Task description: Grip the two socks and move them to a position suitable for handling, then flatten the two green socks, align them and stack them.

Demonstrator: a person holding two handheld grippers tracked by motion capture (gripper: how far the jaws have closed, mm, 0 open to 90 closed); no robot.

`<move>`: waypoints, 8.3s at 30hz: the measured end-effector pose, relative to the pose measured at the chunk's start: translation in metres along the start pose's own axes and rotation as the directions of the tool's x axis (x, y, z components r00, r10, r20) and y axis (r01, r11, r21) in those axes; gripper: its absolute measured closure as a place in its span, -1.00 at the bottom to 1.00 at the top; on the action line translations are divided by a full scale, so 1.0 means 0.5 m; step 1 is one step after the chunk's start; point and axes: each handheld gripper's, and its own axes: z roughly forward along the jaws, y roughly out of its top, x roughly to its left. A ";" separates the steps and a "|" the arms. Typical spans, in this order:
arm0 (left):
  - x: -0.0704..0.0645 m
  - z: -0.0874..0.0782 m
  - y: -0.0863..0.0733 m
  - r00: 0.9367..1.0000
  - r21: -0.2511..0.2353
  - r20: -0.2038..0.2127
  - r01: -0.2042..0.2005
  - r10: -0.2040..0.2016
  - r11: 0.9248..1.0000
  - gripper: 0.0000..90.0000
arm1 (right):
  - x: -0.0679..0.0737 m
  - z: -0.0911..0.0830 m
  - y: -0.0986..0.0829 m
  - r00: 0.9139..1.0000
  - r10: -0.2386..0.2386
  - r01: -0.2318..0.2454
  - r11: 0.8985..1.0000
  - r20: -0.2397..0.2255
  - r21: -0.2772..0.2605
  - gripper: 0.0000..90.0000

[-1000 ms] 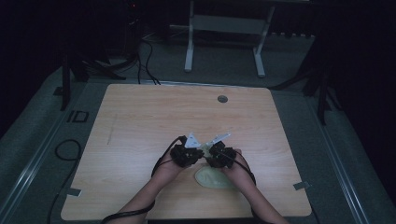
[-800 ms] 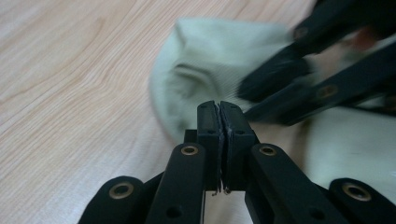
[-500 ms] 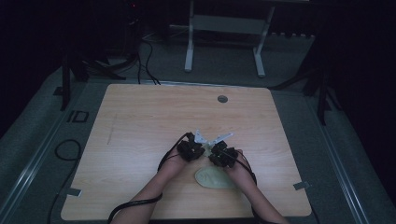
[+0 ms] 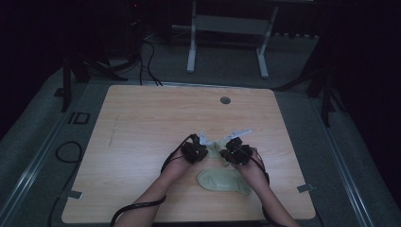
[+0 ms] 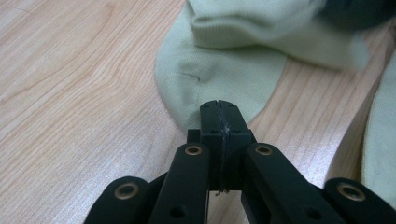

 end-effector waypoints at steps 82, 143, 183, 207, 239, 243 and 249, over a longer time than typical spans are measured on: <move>0.000 -0.072 0.012 0.995 0.020 0.061 0.072 -0.073 0.997 -0.19 | -0.159 -0.040 -0.071 0.984 0.174 -0.174 0.985 0.043 -0.006 0.19; -0.041 -0.149 0.039 0.993 0.028 0.098 0.068 -0.071 0.997 0.96 | -0.113 -0.168 -0.104 0.998 0.066 -0.066 0.996 0.006 -0.057 0.93; 0.036 0.006 0.055 0.986 0.102 0.045 0.157 -0.162 0.982 0.29 | -0.239 -0.005 -0.062 0.984 0.171 -0.175 0.981 0.048 0.089 0.41; 0.055 -0.055 0.006 0.964 -0.073 -0.068 0.250 -0.255 0.965 -0.69 | -0.215 -0.076 -0.089 0.989 0.141 -0.145 0.987 -0.049 -0.070 -0.68; 0.017 -0.158 -0.147 0.955 -0.178 -0.035 0.284 -0.294 0.942 -0.91 | -0.216 -0.126 -0.261 0.989 0.148 -0.143 0.971 0.011 -0.192 -0.69; 0.024 -0.175 -0.175 0.945 -0.191 -0.057 0.305 -0.321 0.933 -0.91 | -0.215 -0.132 -0.279 0.986 0.166 -0.159 0.965 0.017 -0.210 -0.69; 0.027 -0.195 -0.216 0.936 -0.188 -0.057 0.332 -0.348 0.924 -0.91 | -0.205 -0.139 -0.302 0.984 0.175 -0.163 0.961 0.032 -0.225 -0.69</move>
